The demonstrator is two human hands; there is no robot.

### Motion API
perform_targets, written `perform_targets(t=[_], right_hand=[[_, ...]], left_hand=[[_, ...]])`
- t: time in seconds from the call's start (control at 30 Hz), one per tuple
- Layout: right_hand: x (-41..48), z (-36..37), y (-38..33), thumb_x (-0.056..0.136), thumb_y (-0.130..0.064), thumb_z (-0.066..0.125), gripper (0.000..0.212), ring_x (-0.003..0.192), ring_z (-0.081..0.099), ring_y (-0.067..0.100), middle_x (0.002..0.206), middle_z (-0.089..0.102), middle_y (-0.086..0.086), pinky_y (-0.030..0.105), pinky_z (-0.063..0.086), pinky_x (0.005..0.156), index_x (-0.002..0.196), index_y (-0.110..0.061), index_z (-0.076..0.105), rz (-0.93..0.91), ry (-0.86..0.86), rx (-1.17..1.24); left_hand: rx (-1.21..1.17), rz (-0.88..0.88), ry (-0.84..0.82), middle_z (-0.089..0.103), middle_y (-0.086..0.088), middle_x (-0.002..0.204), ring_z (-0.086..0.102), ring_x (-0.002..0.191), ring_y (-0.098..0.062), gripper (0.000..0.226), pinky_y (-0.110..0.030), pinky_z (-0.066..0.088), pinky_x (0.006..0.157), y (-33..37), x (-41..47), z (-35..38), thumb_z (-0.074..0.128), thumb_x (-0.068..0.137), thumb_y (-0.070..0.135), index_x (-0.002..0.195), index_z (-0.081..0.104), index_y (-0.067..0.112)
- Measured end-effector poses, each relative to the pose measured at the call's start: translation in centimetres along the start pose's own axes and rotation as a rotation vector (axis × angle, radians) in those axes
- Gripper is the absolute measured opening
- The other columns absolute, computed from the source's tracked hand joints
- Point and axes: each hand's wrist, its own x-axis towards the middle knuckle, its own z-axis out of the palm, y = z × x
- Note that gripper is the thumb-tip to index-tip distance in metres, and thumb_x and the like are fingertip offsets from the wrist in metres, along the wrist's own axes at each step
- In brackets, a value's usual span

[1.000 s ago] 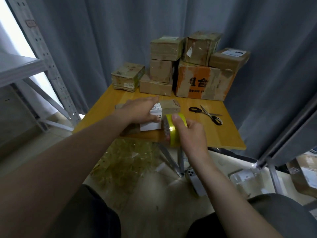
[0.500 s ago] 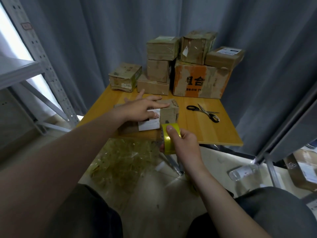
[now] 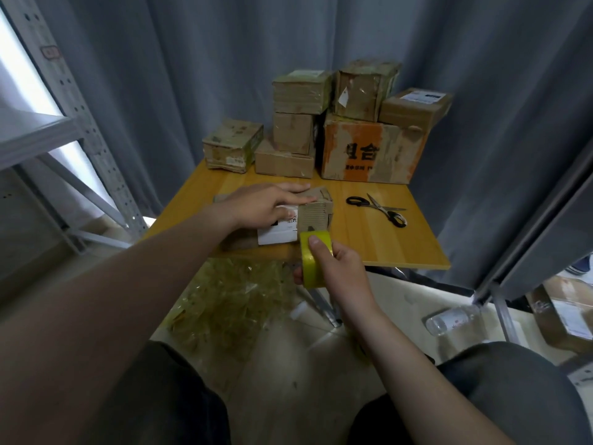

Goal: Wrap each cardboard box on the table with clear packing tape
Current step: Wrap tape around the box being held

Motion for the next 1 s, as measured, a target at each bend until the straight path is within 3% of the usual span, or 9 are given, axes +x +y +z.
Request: perform_targets(t=[0.13, 0.27, 0.47, 0.57, 0.67, 0.73, 0.87, 0.93, 1.0], right_hand=[[-1.6, -1.2, -0.4, 0.106, -0.021, 0.055, 0.023, 0.056, 0.069, 0.006, 0.063, 0.072, 0.002, 0.014, 0.050, 0.054, 0.103, -0.004, 0.070, -0.075, 0.003, 0.026], [-2.8, -1.6, -0.4, 0.104, -0.012, 0.057, 0.019, 0.075, 0.076, 0.025, 0.083, 0.076, 0.017, 0.028, 0.058, 0.071, 0.117, -0.004, 0.069, -0.234, -0.045, 0.040], [0.1, 0.1, -1.5, 0.105, -0.027, 0.059, 0.017, 0.079, 0.070, 0.018, 0.090, 0.074, 0.007, 0.031, 0.054, 0.068, 0.109, -0.015, 0.070, -0.355, -0.003, -0.127], [2.0, 0.8, -2.1, 0.107, -0.030, 0.056, 0.024, 0.071, 0.070, 0.011, 0.077, 0.074, 0.001, 0.026, 0.053, 0.062, 0.101, -0.011, 0.070, -0.362, 0.052, -0.093], [3.0, 1.0, -1.9, 0.106, -0.037, 0.056, 0.034, 0.076, 0.072, 0.021, 0.079, 0.075, 0.006, 0.036, 0.057, 0.066, 0.095, -0.009, 0.072, -0.400, 0.111, -0.160], [3.1, 1.1, -1.3, 0.105, -0.043, 0.055, 0.039, 0.081, 0.072, 0.030, 0.082, 0.075, 0.012, 0.044, 0.059, 0.071, 0.093, -0.010, 0.072, -0.402, 0.119, -0.163], [2.7, 1.1, -1.7, 0.107, -0.041, 0.053, 0.038, 0.067, 0.062, 0.008, 0.073, 0.069, 0.000, 0.024, 0.047, 0.060, 0.085, -0.015, 0.070, -0.391, 0.159, -0.226], [2.2, 0.9, -2.1, 0.107, -0.041, 0.053, 0.040, 0.061, 0.057, 0.004, 0.066, 0.064, -0.004, 0.021, 0.043, 0.057, 0.079, -0.016, 0.069, -0.375, 0.178, -0.239], [0.9, 0.6, -2.0, 0.107, -0.040, 0.053, 0.042, 0.062, 0.062, 0.007, 0.066, 0.069, 0.001, 0.028, 0.049, 0.058, 0.081, -0.013, 0.071, -0.346, 0.173, -0.228]], left_hand=[[-0.307, 0.010, -0.175, 0.038, 0.020, 0.160, 0.035, 0.147, -0.005, 0.054, -0.041, 0.030, 0.123, 0.1, -0.1, -1.7, 0.063, 0.102, 0.027, 0.149, 0.045, 0.046], [-0.500, -0.073, -0.300, 0.057, 0.021, 0.144, 0.055, 0.130, -0.002, 0.051, -0.026, 0.041, 0.110, -0.5, -1.0, -2.4, 0.069, 0.095, 0.037, 0.144, 0.054, 0.045], [-0.352, -0.236, 0.060, 0.076, 0.012, 0.110, 0.069, 0.104, -0.012, 0.024, -0.036, 0.056, 0.090, -0.6, -1.2, -0.2, 0.075, 0.091, 0.036, 0.115, 0.076, 0.034], [-0.295, -0.205, -0.043, 0.068, 0.010, 0.127, 0.063, 0.112, -0.010, 0.046, -0.034, 0.053, 0.095, 0.6, -1.2, -0.2, 0.075, 0.087, 0.034, 0.132, 0.066, 0.033], [-0.355, -0.122, -0.243, 0.059, 0.017, 0.131, 0.058, 0.116, -0.003, 0.079, -0.027, 0.050, 0.098, 1.5, -1.7, 0.5, 0.088, 0.073, 0.040, 0.142, 0.050, 0.033], [-0.241, -0.143, -0.122, 0.060, 0.018, 0.126, 0.059, 0.111, -0.008, 0.093, -0.031, 0.052, 0.091, 1.6, -1.6, 1.6, 0.091, 0.062, 0.050, 0.142, 0.045, 0.036], [-0.114, -0.166, 0.015, 0.061, 0.019, 0.112, 0.060, 0.099, -0.011, 0.094, -0.031, 0.048, 0.076, 1.7, -1.3, 2.5, 0.090, 0.057, 0.056, 0.138, 0.046, 0.038], [-0.114, -0.188, 0.021, 0.065, 0.018, 0.111, 0.062, 0.097, -0.012, 0.091, -0.035, 0.054, 0.078, 1.7, -1.3, 2.3, 0.084, 0.055, 0.063, 0.135, 0.047, 0.042], [-0.103, -0.224, 0.006, 0.066, 0.012, 0.118, 0.062, 0.099, -0.015, 0.099, -0.042, 0.057, 0.083, 1.9, -1.4, 2.1, 0.079, 0.054, 0.064, 0.144, 0.044, 0.040]])
